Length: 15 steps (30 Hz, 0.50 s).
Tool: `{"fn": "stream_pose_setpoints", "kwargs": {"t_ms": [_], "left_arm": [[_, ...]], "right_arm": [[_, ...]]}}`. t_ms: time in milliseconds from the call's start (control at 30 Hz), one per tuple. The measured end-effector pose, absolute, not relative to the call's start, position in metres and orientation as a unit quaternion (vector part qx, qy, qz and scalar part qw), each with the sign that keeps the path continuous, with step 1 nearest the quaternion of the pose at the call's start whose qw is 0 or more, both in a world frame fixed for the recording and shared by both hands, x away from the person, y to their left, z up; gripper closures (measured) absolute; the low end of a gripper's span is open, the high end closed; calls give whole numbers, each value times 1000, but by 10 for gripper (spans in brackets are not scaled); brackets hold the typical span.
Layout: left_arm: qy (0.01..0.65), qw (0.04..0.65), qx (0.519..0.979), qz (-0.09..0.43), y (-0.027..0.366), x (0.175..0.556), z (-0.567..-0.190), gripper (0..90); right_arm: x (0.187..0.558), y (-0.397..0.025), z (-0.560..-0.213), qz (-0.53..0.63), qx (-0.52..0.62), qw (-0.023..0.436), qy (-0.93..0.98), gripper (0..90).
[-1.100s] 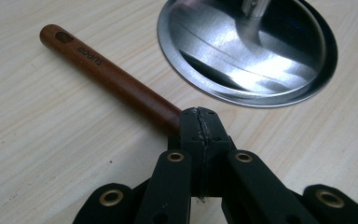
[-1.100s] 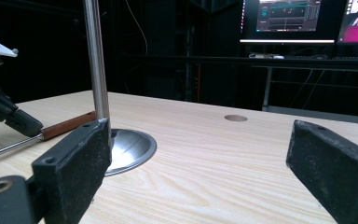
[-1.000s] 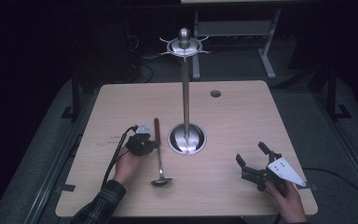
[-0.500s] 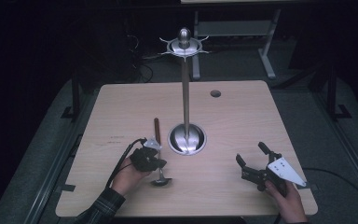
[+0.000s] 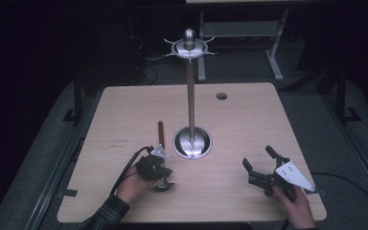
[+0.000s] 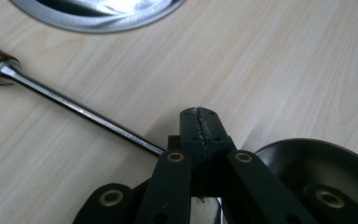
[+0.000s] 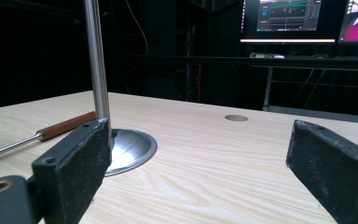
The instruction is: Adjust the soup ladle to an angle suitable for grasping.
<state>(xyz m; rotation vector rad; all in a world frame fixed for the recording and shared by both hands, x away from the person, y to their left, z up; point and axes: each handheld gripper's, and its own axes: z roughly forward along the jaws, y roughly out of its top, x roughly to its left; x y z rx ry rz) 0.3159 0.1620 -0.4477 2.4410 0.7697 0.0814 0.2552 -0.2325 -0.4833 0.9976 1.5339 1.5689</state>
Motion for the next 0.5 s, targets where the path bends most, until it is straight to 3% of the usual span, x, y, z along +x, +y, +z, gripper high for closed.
{"fn": "stream_pose_setpoints", "kwargs": {"t_ms": [500], "left_arm": [[302, 266, 915, 40, 184, 307, -447, 899]], "right_arm": [[255, -232, -483, 608, 386, 358, 595, 62]]}}
